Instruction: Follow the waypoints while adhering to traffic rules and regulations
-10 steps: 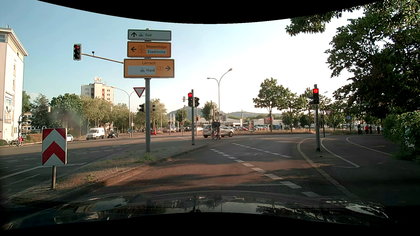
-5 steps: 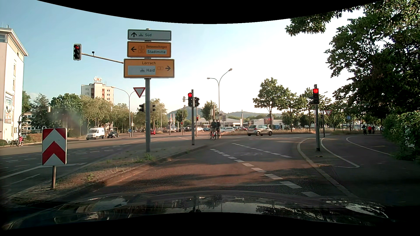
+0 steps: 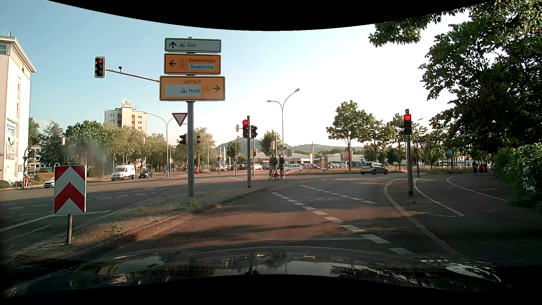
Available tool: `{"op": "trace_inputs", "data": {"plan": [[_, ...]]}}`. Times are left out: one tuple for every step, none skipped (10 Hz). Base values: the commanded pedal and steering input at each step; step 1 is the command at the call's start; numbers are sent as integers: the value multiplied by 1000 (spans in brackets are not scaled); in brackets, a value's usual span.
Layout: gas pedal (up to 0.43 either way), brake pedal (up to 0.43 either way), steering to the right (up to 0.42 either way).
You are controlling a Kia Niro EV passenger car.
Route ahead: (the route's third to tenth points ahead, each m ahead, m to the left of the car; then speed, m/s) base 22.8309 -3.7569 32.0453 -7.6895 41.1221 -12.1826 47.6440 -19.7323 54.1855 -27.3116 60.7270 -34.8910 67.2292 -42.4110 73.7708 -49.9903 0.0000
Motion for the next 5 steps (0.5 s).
{"op": "trace_inputs", "data": {"plan": [[0, 293, 96], [0, 293, 96], [0, 293, 96], [0, 293, 96], [0, 293, 96]]}}
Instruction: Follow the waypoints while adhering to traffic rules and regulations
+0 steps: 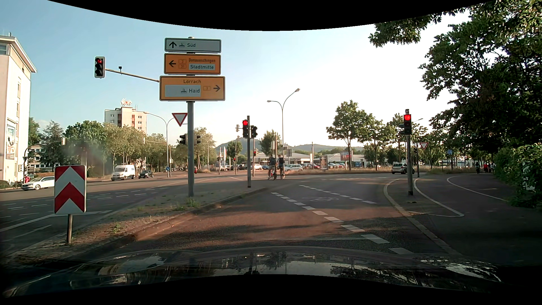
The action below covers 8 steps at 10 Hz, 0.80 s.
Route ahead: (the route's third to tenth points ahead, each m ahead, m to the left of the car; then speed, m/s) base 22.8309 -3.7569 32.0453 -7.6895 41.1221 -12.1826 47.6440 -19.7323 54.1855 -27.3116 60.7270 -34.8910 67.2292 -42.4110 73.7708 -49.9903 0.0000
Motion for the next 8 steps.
{"op": "trace_inputs", "data": {"plan": [[0, 293, 96], [0, 293, 96], [0, 293, 96], [0, 293, 96], [0, 293, 96], [0, 293, 96], [0, 293, 96], [0, 293, 96]]}}
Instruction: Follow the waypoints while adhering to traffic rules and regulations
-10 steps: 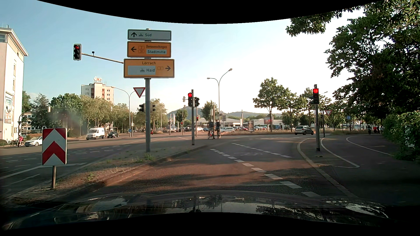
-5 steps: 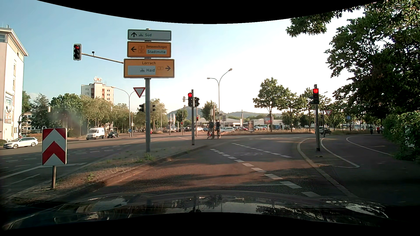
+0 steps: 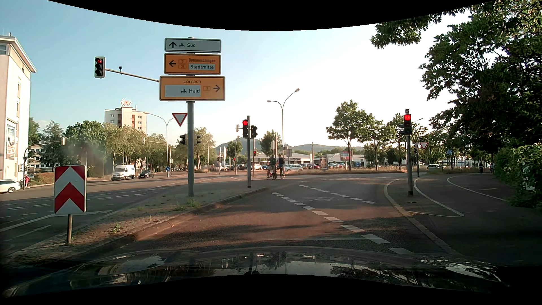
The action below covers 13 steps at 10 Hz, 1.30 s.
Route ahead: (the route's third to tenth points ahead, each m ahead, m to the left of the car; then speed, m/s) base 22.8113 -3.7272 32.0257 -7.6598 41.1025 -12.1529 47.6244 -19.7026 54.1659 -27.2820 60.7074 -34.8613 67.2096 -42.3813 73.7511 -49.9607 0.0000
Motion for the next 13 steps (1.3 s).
{"op": "trace_inputs", "data": {"plan": [[0, 293, 96], [0, 293, 96], [0, 293, 96], [0, 293, 96], [0, 293, 96], [0, 293, 96], [0, 293, 96], [0, 287, 96], [0, 293, 96], [0, 293, 96], [0, 293, 96], [0, 293, 96], [0, 293, 96]]}}
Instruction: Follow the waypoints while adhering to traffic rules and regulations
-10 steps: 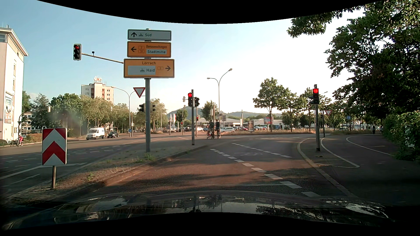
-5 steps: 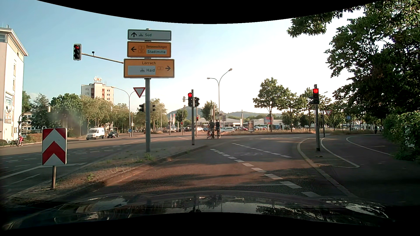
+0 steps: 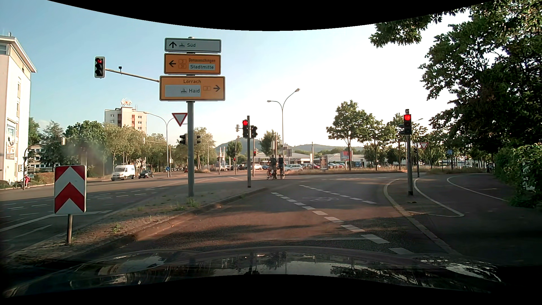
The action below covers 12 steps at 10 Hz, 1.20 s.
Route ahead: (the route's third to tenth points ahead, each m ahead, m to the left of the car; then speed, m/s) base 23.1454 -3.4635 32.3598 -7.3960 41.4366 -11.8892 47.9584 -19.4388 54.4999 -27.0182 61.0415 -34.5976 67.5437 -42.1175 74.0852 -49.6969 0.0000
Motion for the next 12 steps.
{"op": "trace_inputs", "data": {"plan": [[0, 293, 96], [0, 293, 96], [0, 293, 96], [0, 293, 96], [0, 293, 96], [0, 293, 96], [0, 293, 96], [0, 293, 96], [0, 293, 96], [0, 287, 96], [0, 293, 96], [0, 287, 96]]}}
